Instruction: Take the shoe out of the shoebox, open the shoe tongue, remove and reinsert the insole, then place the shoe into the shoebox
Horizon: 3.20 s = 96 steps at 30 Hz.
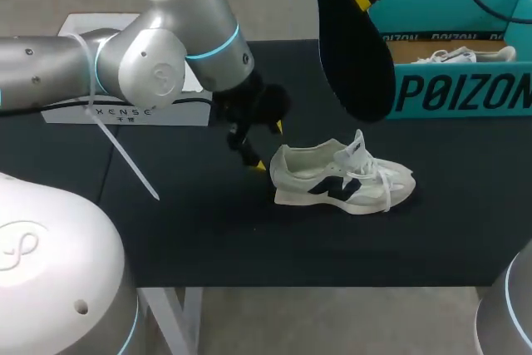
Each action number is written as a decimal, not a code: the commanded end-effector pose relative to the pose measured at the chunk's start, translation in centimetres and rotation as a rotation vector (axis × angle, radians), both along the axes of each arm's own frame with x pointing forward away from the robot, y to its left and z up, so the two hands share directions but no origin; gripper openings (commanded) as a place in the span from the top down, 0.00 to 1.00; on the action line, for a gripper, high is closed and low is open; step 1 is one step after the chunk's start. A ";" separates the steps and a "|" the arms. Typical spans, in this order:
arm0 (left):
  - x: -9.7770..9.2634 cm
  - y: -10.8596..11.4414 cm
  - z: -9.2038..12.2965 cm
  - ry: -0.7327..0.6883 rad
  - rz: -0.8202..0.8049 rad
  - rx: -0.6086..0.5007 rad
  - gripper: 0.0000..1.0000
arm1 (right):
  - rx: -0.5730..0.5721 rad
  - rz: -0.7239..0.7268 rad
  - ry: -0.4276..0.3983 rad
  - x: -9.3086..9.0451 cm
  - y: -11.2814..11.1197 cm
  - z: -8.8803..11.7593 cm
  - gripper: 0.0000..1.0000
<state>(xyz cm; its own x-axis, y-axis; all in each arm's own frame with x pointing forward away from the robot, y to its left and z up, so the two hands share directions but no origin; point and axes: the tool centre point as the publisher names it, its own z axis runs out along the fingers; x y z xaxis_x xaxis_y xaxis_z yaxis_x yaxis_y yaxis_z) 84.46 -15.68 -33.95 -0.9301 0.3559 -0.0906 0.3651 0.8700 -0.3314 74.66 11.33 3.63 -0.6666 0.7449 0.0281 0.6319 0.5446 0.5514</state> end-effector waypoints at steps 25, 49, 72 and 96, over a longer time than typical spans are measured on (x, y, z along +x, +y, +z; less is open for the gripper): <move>0.0 0.0 0.0 -0.001 0.000 0.002 0.00 | 0.010 -0.042 -0.038 0.0 -2.5 0.3 1.00; 2.9 -7.7 1.2 -0.070 0.028 0.059 0.00 | 0.010 -0.042 -0.038 0.0 -2.5 0.3 1.00; 3.6 -8.9 -5.0 0.064 0.076 0.128 0.18 | 0.010 -0.042 -0.038 0.0 -2.5 0.3 1.00; 3.4 -8.5 -4.8 0.086 -0.009 0.061 1.00 | 0.010 -0.042 -0.038 0.0 -2.5 0.3 1.00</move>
